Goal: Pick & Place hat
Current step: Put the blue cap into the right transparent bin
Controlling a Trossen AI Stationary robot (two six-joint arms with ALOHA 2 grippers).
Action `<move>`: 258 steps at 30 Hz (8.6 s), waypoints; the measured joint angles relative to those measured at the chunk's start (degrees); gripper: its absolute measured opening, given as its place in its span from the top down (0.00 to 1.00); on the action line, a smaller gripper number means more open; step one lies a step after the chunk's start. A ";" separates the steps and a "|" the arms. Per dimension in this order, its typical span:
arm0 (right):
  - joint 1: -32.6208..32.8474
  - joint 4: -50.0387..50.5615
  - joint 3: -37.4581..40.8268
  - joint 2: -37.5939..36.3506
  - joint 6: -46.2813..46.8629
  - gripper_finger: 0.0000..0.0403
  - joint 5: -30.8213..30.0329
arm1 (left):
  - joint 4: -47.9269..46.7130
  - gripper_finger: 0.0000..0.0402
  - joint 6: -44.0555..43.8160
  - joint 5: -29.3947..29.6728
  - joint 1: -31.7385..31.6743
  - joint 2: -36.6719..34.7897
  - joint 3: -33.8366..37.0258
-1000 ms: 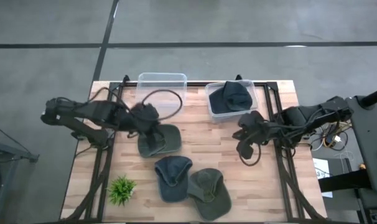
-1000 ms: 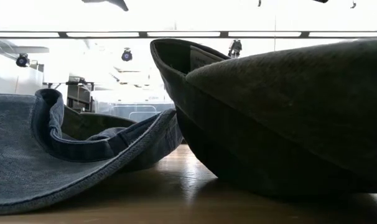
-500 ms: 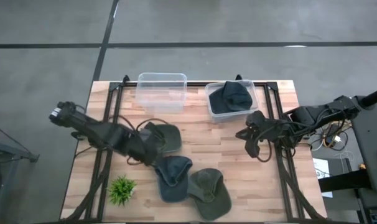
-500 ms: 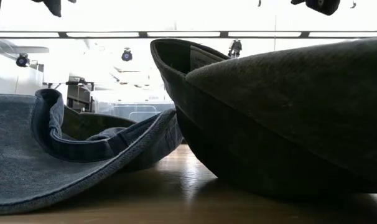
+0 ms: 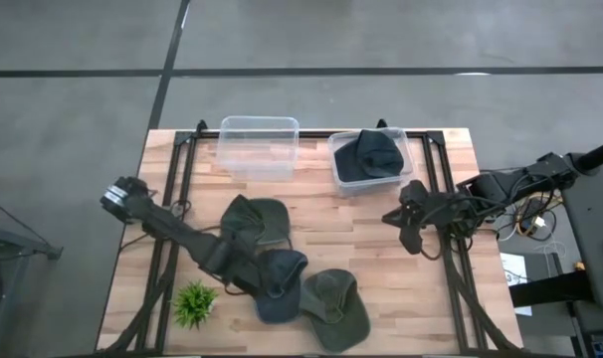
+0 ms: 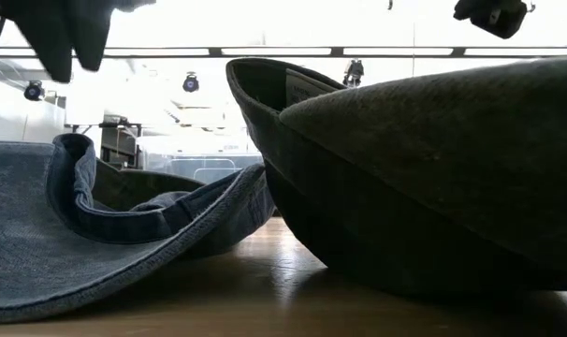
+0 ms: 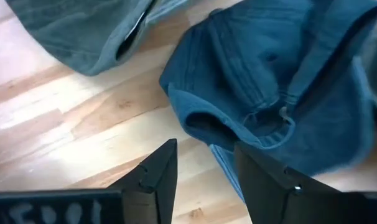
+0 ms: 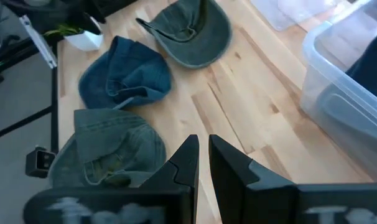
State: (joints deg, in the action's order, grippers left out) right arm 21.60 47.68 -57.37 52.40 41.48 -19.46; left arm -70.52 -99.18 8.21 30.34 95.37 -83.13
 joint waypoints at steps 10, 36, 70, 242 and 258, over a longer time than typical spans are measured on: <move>1.15 -0.04 -0.83 -2.26 -2.98 0.92 1.38 | 0.52 0.62 -7.11 -0.85 3.34 3.19 -0.09; 1.16 0.06 -0.85 -5.53 -8.26 0.92 2.56 | 12.26 0.62 -15.15 -0.89 5.29 3.48 5.74; 1.14 -0.07 -0.85 -5.84 -8.05 0.92 2.99 | 35.63 0.62 -15.91 1.30 5.23 3.63 18.80; -6.11 -28.59 -18.93 25.84 -5.19 0.55 -70.54 | 43.60 0.99 109.66 -10.60 -52.74 4.84 -35.34; -8.99 -28.67 -18.90 26.10 -1.82 0.55 -68.56 | 43.98 0.99 109.27 -11.72 -50.01 4.88 -34.67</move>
State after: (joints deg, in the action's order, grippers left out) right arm 12.61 19.01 -76.27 78.50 39.65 -88.02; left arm -26.54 10.10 -3.51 -19.67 100.25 -117.80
